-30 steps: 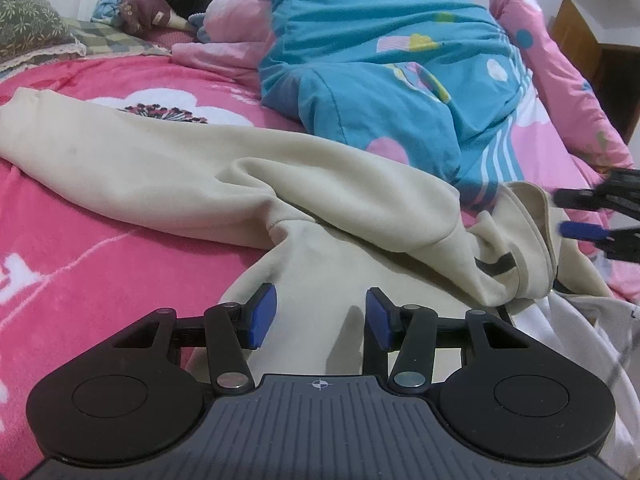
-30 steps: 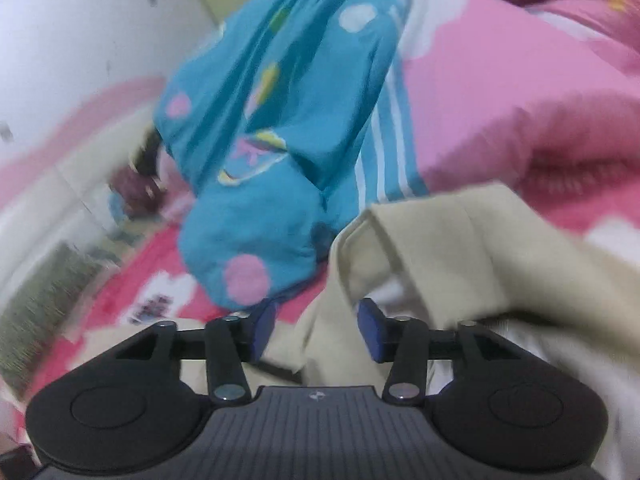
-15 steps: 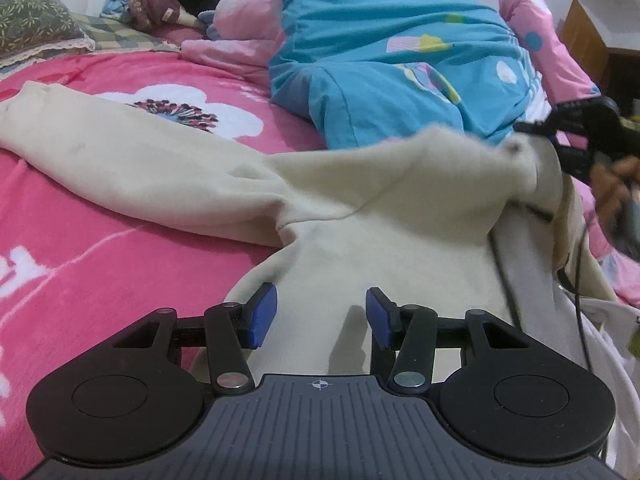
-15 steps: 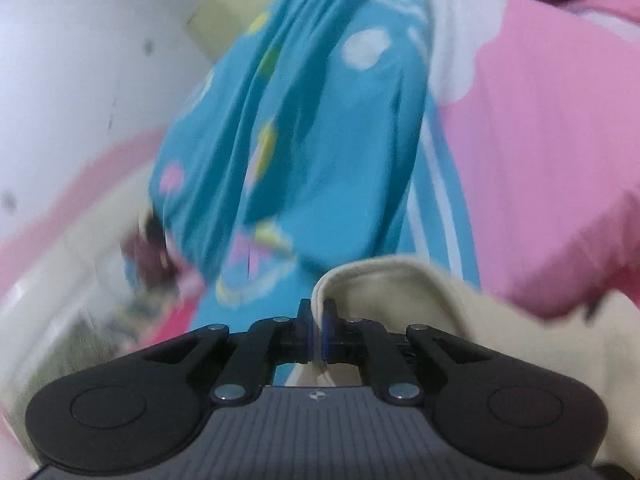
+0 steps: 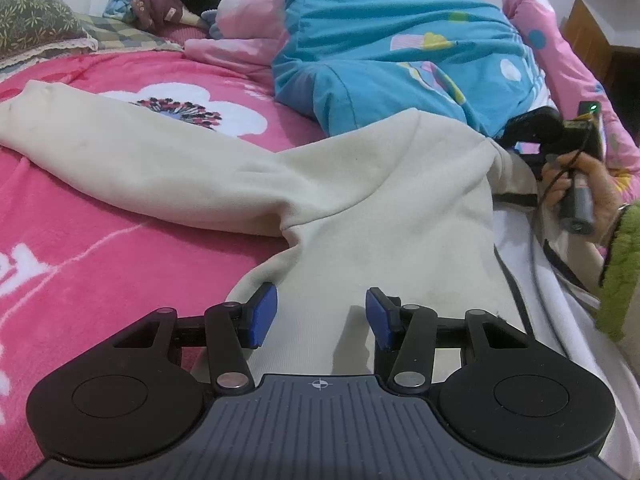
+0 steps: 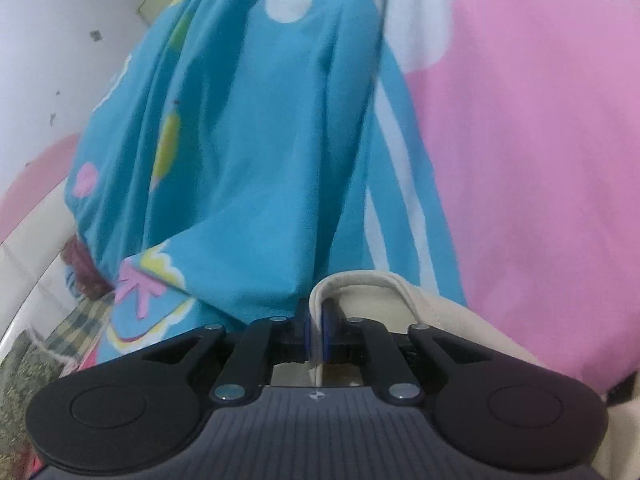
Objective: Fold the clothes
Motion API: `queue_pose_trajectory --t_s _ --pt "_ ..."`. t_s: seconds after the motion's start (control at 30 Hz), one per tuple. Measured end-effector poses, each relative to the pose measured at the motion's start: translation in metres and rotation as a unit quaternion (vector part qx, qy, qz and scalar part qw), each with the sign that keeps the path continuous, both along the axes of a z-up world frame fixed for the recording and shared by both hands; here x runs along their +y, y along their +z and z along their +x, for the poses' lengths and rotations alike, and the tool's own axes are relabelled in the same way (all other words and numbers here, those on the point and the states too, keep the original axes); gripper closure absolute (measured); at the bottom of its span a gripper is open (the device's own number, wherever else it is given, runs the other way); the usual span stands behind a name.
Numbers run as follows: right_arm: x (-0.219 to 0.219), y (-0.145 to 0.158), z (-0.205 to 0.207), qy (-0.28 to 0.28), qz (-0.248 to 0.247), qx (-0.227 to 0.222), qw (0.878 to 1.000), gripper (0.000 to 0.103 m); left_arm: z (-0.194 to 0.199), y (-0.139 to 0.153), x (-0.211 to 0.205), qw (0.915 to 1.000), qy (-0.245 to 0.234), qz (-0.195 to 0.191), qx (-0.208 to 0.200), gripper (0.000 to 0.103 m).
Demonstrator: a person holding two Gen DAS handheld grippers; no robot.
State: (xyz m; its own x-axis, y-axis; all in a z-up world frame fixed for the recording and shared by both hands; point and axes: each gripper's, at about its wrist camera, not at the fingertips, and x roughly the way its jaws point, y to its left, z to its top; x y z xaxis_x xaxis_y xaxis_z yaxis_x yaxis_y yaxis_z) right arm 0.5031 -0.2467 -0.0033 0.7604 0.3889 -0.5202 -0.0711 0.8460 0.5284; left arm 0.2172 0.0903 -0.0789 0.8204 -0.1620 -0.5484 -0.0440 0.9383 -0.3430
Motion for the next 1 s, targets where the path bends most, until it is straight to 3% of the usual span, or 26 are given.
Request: queue_pose_trajectory --t_s 0.03,0.13,0.37,0.5,0.6,0.7,0.83,0.87,0.9,0.93,1.0 --pt "-0.001 0.006 -0.004 0.006 0.001 0.0 1.0 0.059 0.0 0.0 0.0 1.0 0.0 0.0 0.0 0.054" --pt "-0.006 0.024 -0.019 0.016 -0.017 -0.005 1.0 0.042 0.0 0.0 0.0 1.0 0.001 -0.001 0.0 0.054" --pt "-0.023 0.039 -0.08 0.048 -0.044 -0.006 0.998 0.042 0.0 0.0 0.001 1.0 0.002 -0.008 0.001 0.054" --pt "-0.008 0.015 -0.111 0.062 -0.072 0.012 0.995 0.047 0.0 0.0 0.0 1.0 0.003 -0.006 0.001 0.054" --pt "-0.004 -0.003 -0.11 0.015 -0.105 0.02 0.994 0.054 0.0 0.0 0.0 1.0 0.003 -0.007 0.001 0.054" --pt "-0.009 -0.007 -0.117 -0.016 -0.127 -0.015 0.992 0.055 0.001 0.001 0.001 1.0 0.003 -0.007 0.002 0.054" --pt "-0.003 -0.012 -0.125 0.004 -0.155 -0.048 0.987 0.055 0.001 0.001 0.001 1.0 0.003 -0.007 0.002 0.054" --pt "-0.001 -0.012 -0.126 0.012 -0.161 -0.054 0.985 0.059 0.001 0.001 0.001 1.0 0.003 -0.007 0.002 0.054" --pt "0.001 -0.01 -0.126 0.017 -0.165 -0.061 0.984 0.084 0.001 0.001 0.001 1.0 0.003 -0.007 0.002 0.054" --pt "0.002 -0.007 -0.126 0.019 -0.167 -0.068 0.983 0.093 0.0 0.0 0.001 1.0 0.003 -0.008 0.002 0.054" --pt "0.004 0.002 -0.128 0.022 -0.177 -0.086 0.98 0.097 0.001 0.0 0.001 1.0 0.003 -0.008 0.001 0.054"
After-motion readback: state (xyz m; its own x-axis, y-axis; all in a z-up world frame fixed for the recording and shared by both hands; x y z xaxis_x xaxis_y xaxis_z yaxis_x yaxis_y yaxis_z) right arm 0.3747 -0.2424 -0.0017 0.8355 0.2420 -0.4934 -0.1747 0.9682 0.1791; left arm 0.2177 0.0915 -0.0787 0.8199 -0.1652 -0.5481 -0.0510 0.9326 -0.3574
